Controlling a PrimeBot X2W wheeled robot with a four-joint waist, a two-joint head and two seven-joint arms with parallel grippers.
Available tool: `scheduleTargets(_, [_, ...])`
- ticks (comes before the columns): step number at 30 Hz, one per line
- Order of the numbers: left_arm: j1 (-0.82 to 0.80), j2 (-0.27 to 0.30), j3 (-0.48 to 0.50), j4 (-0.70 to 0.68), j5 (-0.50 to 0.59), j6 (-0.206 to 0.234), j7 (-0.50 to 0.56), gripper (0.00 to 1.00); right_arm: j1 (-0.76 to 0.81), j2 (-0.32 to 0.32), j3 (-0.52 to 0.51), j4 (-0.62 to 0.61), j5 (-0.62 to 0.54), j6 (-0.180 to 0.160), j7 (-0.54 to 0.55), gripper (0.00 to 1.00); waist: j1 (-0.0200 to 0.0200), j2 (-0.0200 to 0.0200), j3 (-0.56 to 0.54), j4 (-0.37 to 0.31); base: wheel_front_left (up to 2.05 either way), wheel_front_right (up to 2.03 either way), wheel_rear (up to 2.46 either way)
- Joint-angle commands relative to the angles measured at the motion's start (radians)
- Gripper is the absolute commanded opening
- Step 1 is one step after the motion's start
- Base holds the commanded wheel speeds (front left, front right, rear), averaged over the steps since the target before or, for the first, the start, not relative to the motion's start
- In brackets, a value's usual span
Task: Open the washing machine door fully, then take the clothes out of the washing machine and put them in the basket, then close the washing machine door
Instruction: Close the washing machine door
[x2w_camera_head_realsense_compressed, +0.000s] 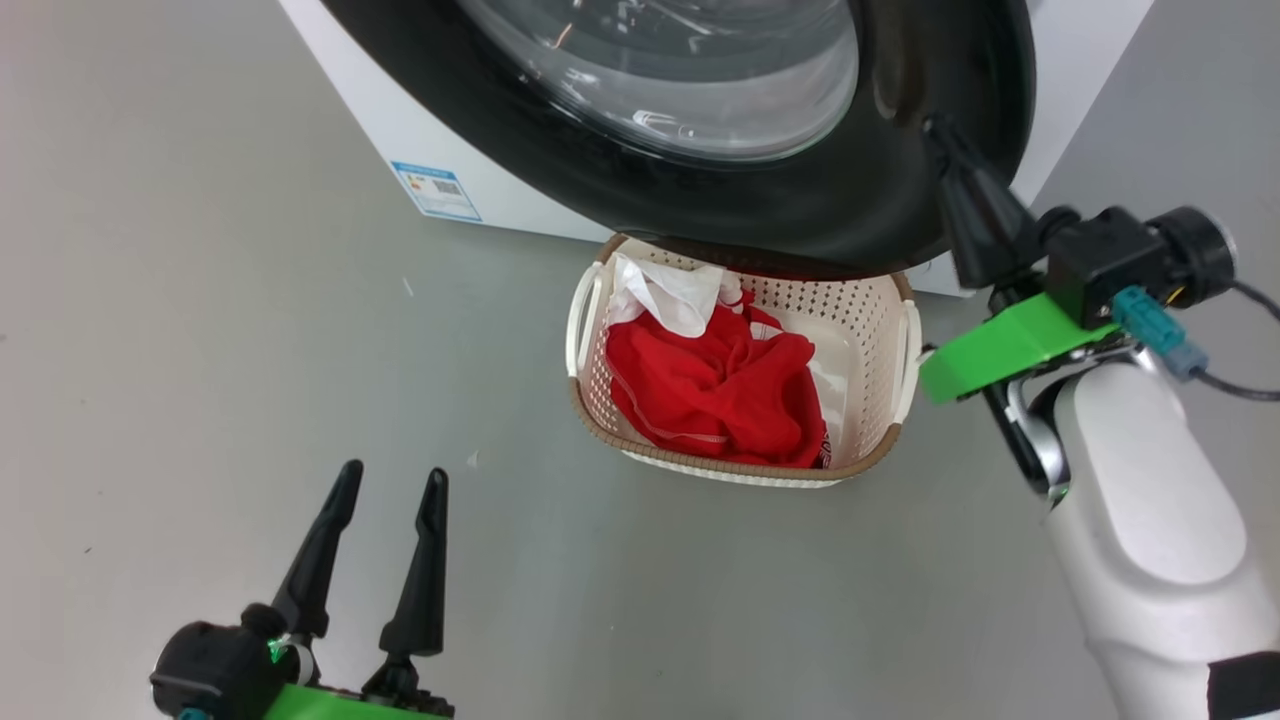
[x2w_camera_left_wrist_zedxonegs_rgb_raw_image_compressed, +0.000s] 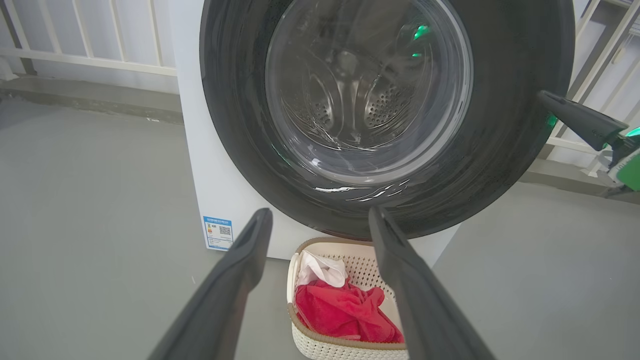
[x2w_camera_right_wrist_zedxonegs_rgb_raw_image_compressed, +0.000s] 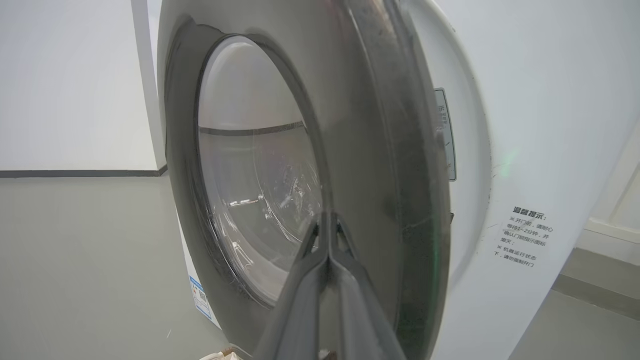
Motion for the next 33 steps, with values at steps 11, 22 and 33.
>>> scheduleTargets(11, [-0.058, 0.007, 0.016, 0.0, 0.007, -0.013, -0.012, 1.0, -0.117, -0.01, -0.041, 0.025, -0.052, 0.005, -0.006, 0.0, 0.0, 0.0, 0.058, 0.017, 0.0, 0.0, 0.0])
scheduleTargets(22, [-0.097, 0.008, 0.005, -0.001, 0.005, -0.015, -0.012, 1.0, -0.271, -0.037, -0.048, 0.116, -0.052, 0.005, -0.006, 0.0, 0.0, 0.0, 0.123, 0.017, 0.0, 0.0, 0.0])
scheduleTargets(33, [-0.135, 0.016, -0.023, 0.011, 0.0, -0.016, -0.012, 1.0, -0.466, -0.047, -0.037, 0.245, -0.082, 0.005, -0.006, 0.0, 0.0, 0.0, 0.176, 0.021, 0.0, 0.0, 0.0])
